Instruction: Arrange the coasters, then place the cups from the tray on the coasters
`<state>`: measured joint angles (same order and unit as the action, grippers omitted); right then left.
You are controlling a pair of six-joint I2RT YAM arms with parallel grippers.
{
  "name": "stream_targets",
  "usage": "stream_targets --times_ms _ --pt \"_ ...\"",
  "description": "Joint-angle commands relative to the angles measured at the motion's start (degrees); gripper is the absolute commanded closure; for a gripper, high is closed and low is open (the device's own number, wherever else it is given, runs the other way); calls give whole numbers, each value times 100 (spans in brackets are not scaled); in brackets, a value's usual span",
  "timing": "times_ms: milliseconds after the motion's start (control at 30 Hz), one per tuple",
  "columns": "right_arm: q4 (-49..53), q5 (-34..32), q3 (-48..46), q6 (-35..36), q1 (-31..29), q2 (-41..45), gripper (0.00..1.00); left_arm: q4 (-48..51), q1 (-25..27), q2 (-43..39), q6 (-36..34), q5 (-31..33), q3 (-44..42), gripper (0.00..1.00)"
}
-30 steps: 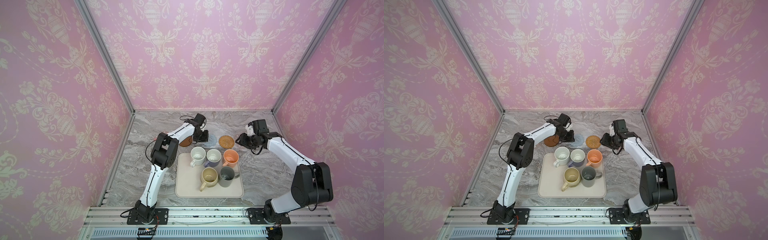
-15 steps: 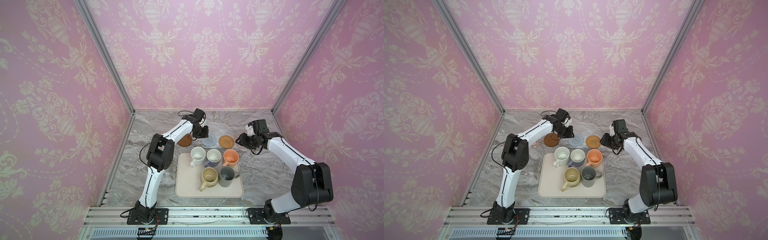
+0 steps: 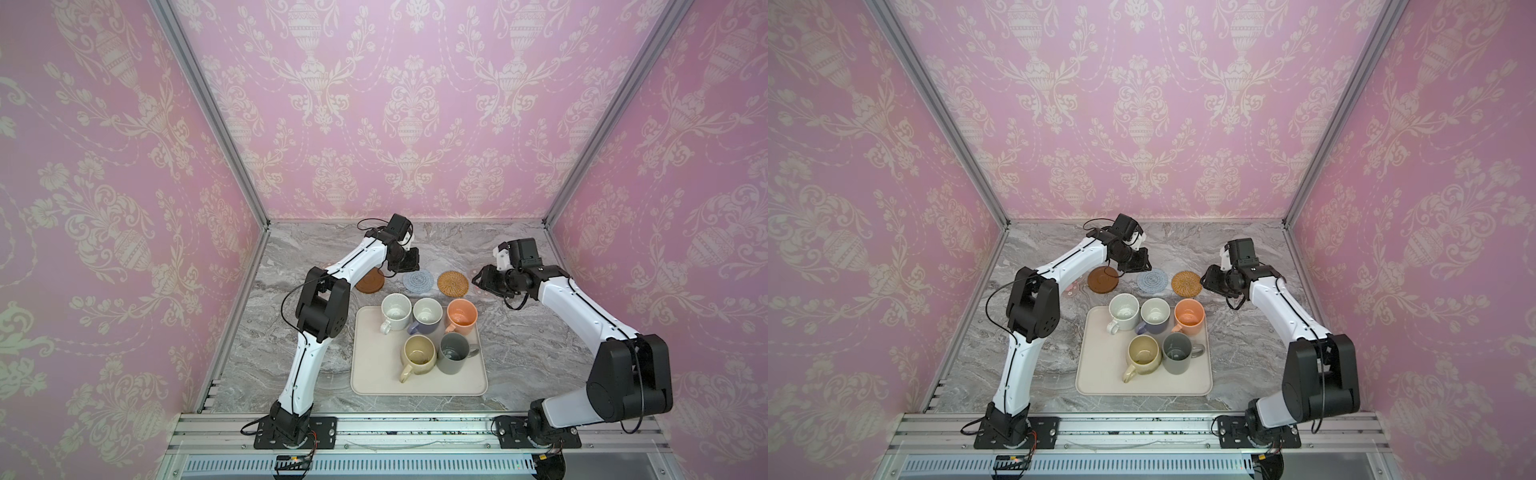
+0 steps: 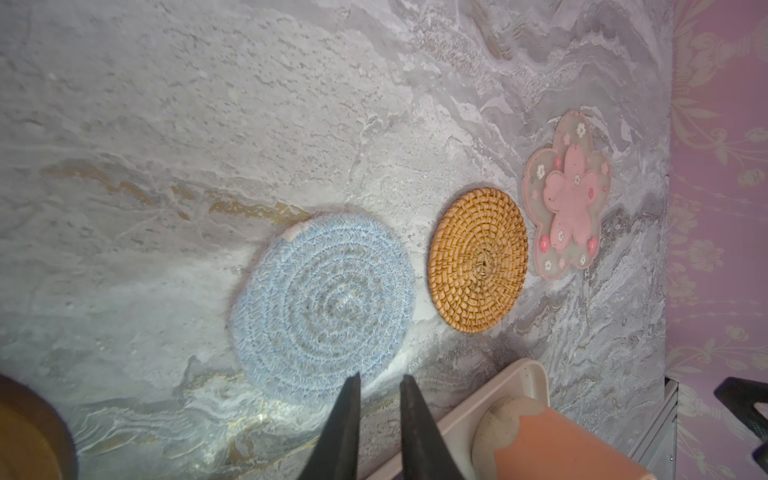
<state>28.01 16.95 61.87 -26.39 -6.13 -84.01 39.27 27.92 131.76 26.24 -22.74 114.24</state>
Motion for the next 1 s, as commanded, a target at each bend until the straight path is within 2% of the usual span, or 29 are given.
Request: stream_targets --times_ms 0,533,967 --pt "152 -103 -79 46 -37 126 54 -147 -6 91 109 -172 -15 79" --pt "126 -46 -104 -2 -46 255 54 -314 -22 333 250 -129 -527 79" --pt "139 -75 -132 11 -44 245 54 -28 -29 300 172 75 -623 79"
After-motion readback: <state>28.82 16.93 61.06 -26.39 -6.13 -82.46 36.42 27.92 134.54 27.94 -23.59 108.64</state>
